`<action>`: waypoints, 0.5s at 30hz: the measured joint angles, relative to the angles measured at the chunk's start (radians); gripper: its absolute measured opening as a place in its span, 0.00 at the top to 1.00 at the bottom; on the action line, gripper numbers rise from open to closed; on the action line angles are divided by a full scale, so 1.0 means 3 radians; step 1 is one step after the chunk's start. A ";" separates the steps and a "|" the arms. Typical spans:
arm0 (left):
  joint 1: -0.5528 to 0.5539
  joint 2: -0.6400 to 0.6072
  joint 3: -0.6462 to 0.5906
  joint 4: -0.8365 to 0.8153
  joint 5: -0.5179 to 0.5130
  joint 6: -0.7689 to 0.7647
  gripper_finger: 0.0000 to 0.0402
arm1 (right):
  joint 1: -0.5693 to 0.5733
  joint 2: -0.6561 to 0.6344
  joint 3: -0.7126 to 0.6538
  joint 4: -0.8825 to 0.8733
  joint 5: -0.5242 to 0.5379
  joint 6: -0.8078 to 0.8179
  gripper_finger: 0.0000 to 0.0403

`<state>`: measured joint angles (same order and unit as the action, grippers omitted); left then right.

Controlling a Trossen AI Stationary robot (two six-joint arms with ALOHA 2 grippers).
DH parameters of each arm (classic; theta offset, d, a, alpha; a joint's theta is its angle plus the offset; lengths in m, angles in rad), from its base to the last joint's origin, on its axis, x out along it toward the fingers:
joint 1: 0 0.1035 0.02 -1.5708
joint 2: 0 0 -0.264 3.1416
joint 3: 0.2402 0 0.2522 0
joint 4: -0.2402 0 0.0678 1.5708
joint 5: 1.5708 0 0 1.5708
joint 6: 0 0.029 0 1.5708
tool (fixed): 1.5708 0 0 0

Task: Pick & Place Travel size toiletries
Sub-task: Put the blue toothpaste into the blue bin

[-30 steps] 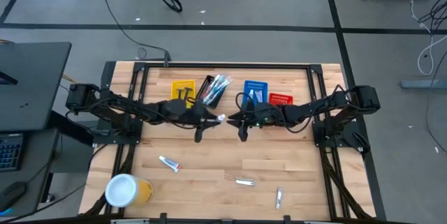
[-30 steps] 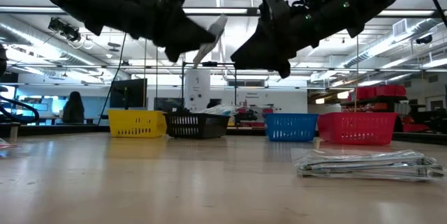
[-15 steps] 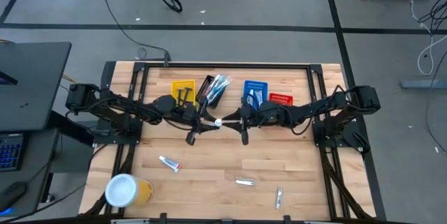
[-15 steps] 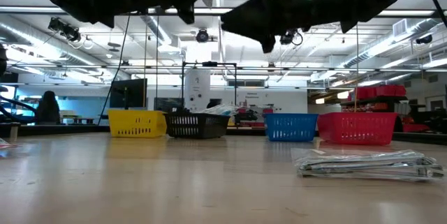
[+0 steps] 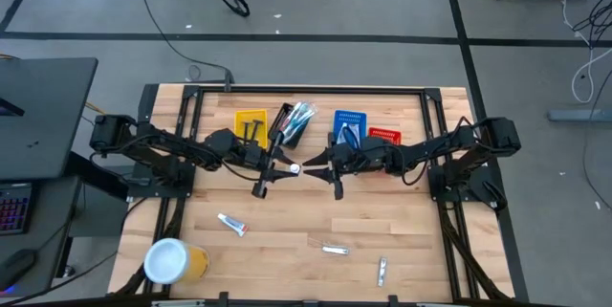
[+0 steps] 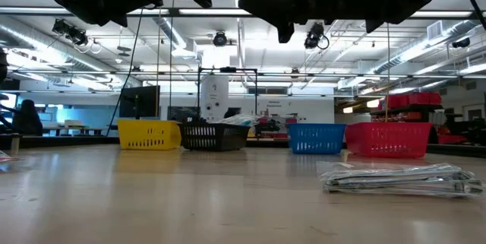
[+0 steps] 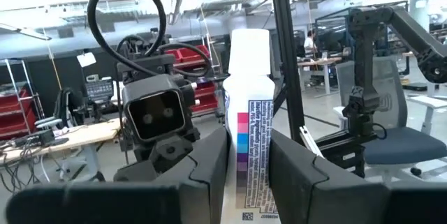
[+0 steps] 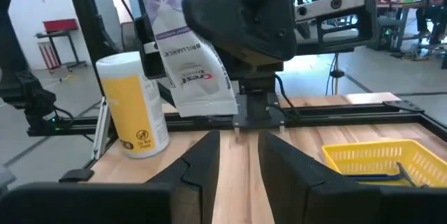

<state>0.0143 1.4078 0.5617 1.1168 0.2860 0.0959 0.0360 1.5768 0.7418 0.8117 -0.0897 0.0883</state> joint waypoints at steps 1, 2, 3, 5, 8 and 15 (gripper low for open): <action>0.0000 0.0000 0.0000 0.0002 -0.0003 0.0003 0.76 | 0.0000 0.0000 0.0000 0.0012 0.0001 0.0002 0.73; 0.0001 0.0000 0.0000 0.0001 -0.0015 0.0006 0.76 | 0.0000 0.0000 0.0000 0.0034 0.0001 0.0005 0.73; 0.0000 0.0000 0.0000 -0.0004 -0.0045 0.0008 0.76 | 0.0001 0.0000 0.0000 0.0059 0.0001 0.0024 0.73; 0.0000 0.0000 0.0000 -0.0003 -0.0190 0.0009 0.76 | 0.0001 0.0000 0.0000 0.0087 0.0004 0.0055 0.73; 0.0000 0.0000 0.0000 -0.0005 -0.0576 0.0009 0.76 | 0.0026 0.0000 0.0000 0.0057 0.0179 0.0063 0.73; 0.0001 0.0000 0.0000 -0.0143 -0.1738 -0.0032 0.76 | 0.0126 0.0000 0.0001 0.0003 0.1446 -0.0280 0.73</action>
<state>0.0147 1.4078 0.5617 1.0740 -0.2353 0.0862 0.0738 1.5768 0.7420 0.8125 0.3440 0.0042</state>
